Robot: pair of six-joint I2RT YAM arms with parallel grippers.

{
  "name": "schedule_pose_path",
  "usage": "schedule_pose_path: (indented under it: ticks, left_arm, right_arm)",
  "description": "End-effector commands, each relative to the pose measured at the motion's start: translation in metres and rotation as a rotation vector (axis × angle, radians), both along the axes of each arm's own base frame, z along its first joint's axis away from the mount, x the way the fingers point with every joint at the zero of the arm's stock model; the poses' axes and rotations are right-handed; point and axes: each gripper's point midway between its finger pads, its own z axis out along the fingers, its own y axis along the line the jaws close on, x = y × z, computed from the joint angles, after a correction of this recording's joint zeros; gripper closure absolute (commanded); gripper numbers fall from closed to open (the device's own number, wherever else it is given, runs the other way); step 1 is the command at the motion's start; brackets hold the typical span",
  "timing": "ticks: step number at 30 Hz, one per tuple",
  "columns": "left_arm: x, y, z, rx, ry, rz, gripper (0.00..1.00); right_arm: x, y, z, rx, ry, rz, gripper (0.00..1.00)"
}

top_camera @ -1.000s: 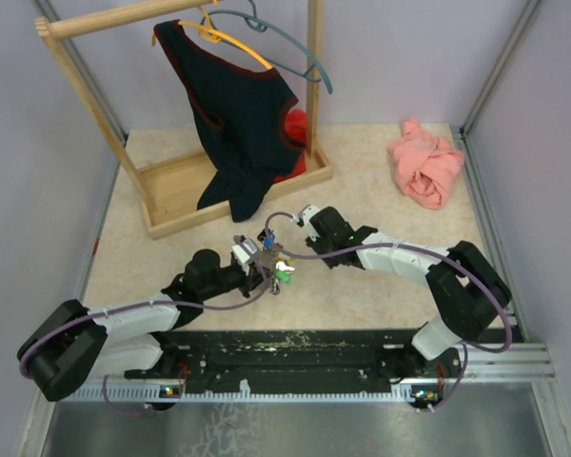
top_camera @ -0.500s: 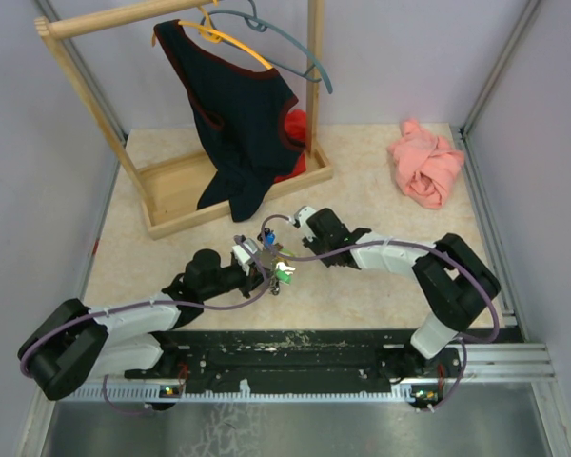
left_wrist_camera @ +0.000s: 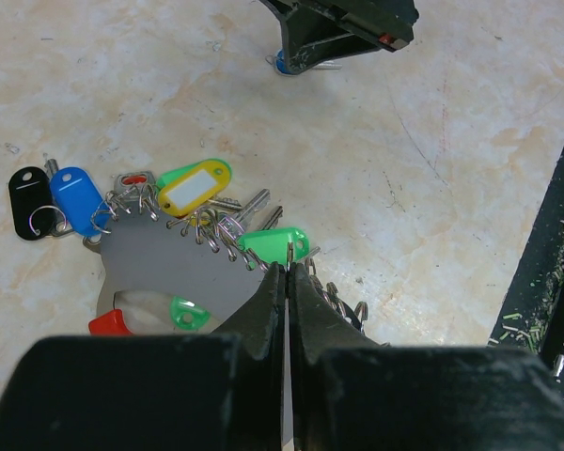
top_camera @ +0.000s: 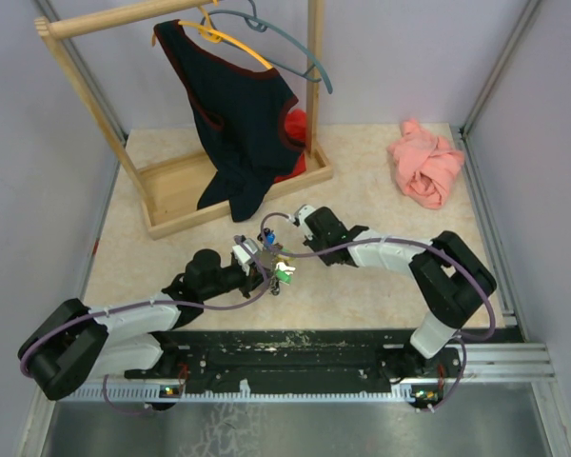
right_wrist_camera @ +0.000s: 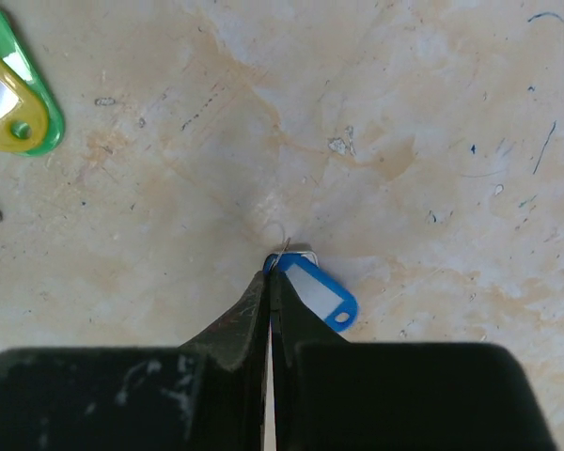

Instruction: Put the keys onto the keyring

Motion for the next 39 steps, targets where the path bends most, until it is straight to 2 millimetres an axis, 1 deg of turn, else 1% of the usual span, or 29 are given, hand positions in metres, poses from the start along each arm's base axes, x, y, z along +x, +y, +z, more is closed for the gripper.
schedule_pose_path:
  ticks: [1, 6, 11, 19, 21, 25, 26, 28, 33, 36, 39]
  left_arm:
    - [0.001, -0.003, 0.009, -0.029, -0.031, -0.016, 0.99]
    - [0.001, -0.003, 0.009, -0.028, -0.029, -0.016, 0.99]
    - [0.001, -0.003, 0.009, -0.028, -0.031, -0.014, 0.99]
    - [0.001, -0.002, 0.009, -0.027, -0.030, -0.012, 0.99]
    - [0.001, -0.002, 0.009, -0.026, -0.031, -0.011, 0.99]
    - [0.001, -0.001, 0.010, -0.027, -0.031, -0.008, 0.99]
    - [0.001, -0.001, 0.009, -0.027, -0.030, -0.008, 0.99]
    - [0.001, -0.002, 0.010, -0.028, -0.030, -0.010, 0.99]
    - [0.001, -0.003, 0.009, -0.029, -0.028, -0.013, 0.99]
    - [0.001, -0.002, 0.009, -0.031, -0.029, -0.014, 0.99]
    - [0.001, -0.002, 0.009, -0.030, -0.027, -0.012, 0.99]
  right_arm:
    - [0.011, 0.013, 0.009, 0.023, 0.022, -0.022, 1.00]
    - [0.008, 0.018, 0.006, 0.001, 0.117, -0.035, 1.00]
    - [0.006, 0.029, 0.003, 0.008, 0.204, -0.071, 1.00]
    - [0.014, 0.042, 0.015, 0.012, 0.244, -0.089, 1.00]
    - [0.016, 0.042, 0.015, 0.008, 0.249, -0.099, 1.00]
    - [0.021, 0.034, 0.018, -0.017, 0.215, -0.145, 1.00]
    - [0.022, 0.033, 0.020, -0.013, 0.206, -0.150, 0.99]
    - [0.023, 0.033, 0.026, 0.006, 0.180, -0.150, 0.93]
    - [0.022, 0.038, 0.048, 0.102, 0.083, -0.136, 0.80]
    - [0.021, 0.041, 0.052, 0.154, 0.025, -0.123, 0.76]
    - [0.021, 0.044, 0.061, 0.221, -0.058, -0.112, 0.75]
